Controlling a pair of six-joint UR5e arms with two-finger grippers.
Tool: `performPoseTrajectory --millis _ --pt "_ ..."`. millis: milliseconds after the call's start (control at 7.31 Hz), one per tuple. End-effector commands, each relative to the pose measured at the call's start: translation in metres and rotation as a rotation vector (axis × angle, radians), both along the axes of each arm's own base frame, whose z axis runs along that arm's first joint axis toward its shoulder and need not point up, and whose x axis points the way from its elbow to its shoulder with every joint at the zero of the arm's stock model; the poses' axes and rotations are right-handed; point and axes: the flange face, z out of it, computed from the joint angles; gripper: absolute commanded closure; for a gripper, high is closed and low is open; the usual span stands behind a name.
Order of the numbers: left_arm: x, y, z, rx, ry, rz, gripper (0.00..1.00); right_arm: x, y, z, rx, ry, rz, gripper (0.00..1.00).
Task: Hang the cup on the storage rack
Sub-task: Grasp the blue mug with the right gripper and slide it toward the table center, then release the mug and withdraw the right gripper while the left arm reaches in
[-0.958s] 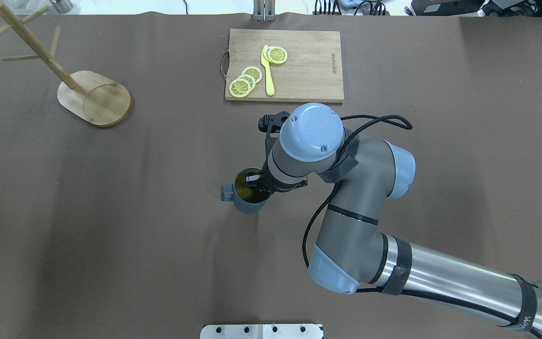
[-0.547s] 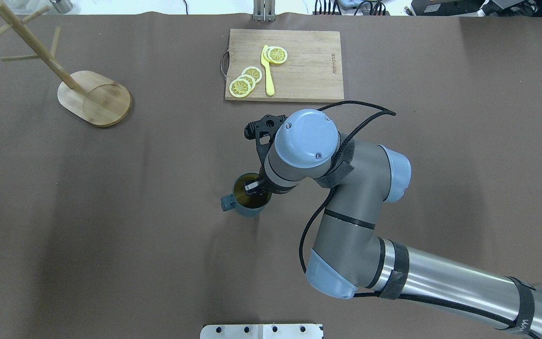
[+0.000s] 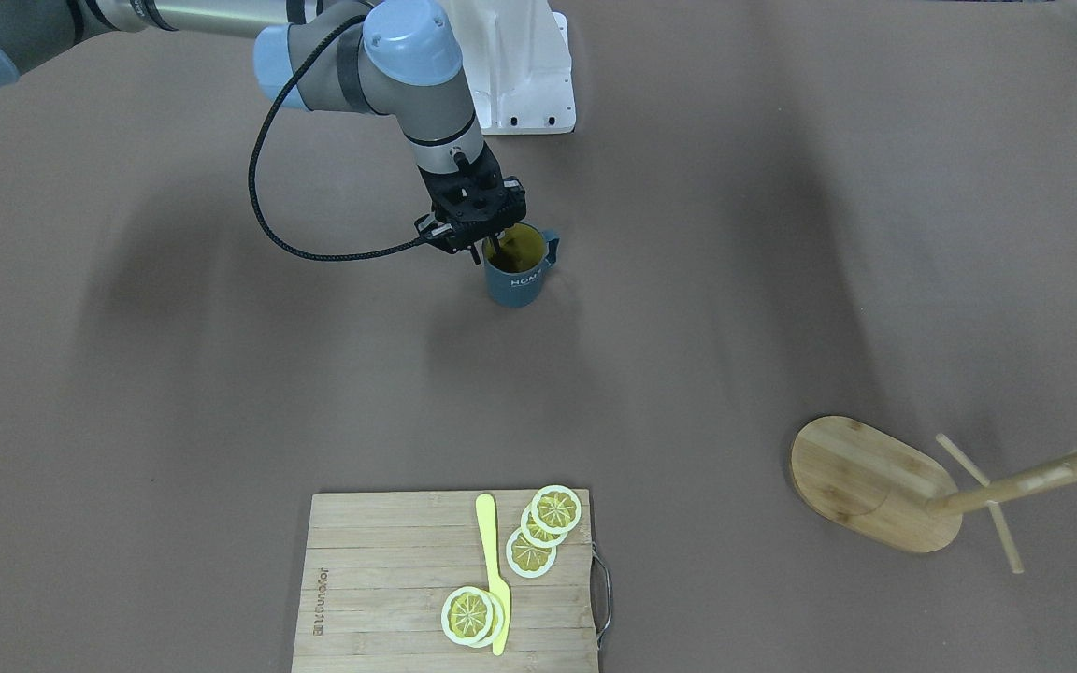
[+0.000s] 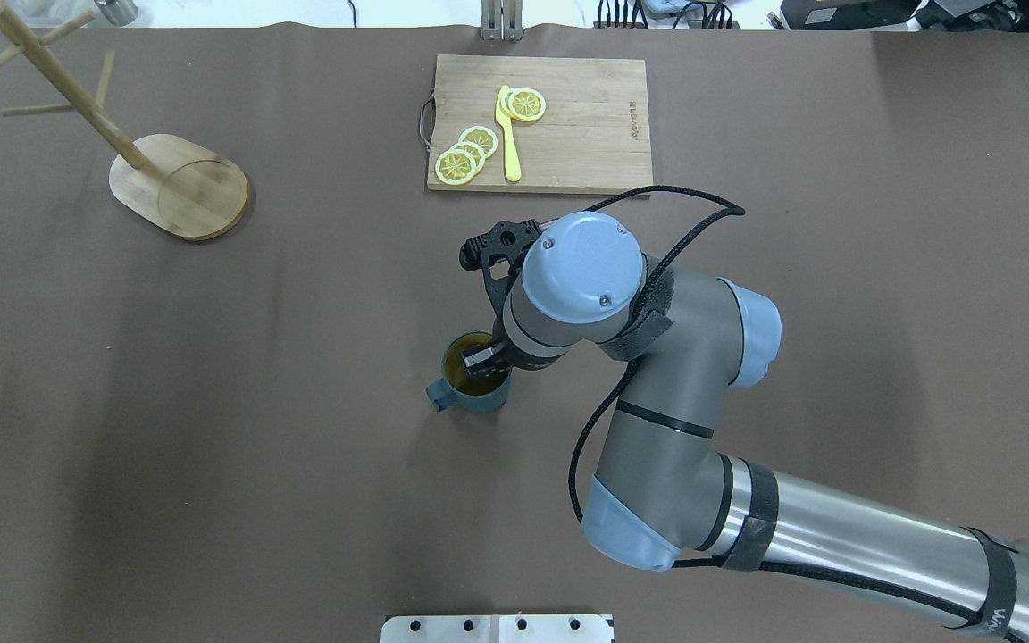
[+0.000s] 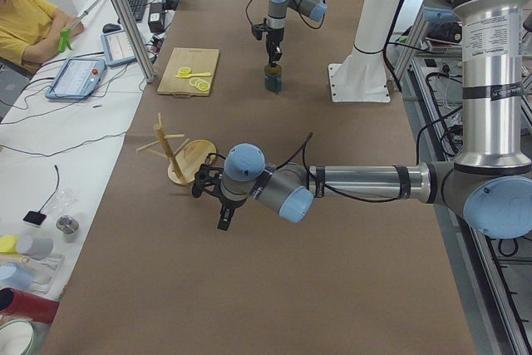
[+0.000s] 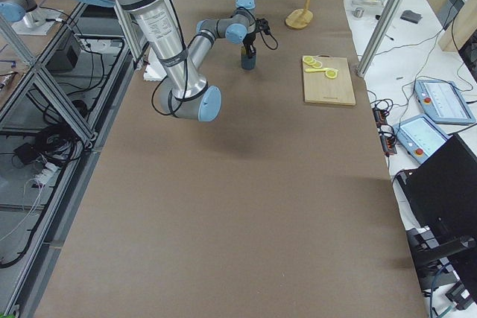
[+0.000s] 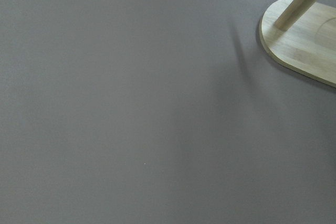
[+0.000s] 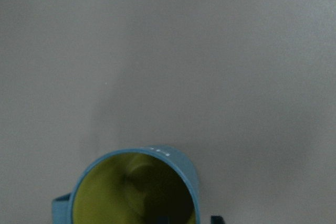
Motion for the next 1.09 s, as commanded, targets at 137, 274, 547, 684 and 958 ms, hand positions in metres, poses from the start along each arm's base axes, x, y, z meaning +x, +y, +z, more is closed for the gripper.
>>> performPoseTrajectory --millis 137,274,547,684,958 --pt "0.071 -0.008 -0.046 0.083 0.123 0.008 0.02 0.049 -0.025 0.004 -0.016 -0.032 0.033 0.0" --pt "0.094 -0.01 -0.07 0.166 0.173 0.035 0.03 0.091 -0.04 0.034 -0.043 -0.026 0.052 0.0" --pt "0.146 -0.035 -0.136 0.297 0.24 0.116 0.03 0.163 -0.081 0.093 -0.063 0.011 0.033 0.0" --pt "0.18 -0.041 -0.169 0.352 0.264 0.16 0.02 0.2 -0.1 0.124 -0.061 0.034 0.026 0.0" --pt "0.277 -0.01 -0.214 0.469 0.239 0.12 0.03 0.284 -0.134 0.201 -0.04 0.095 -0.009 0.0"
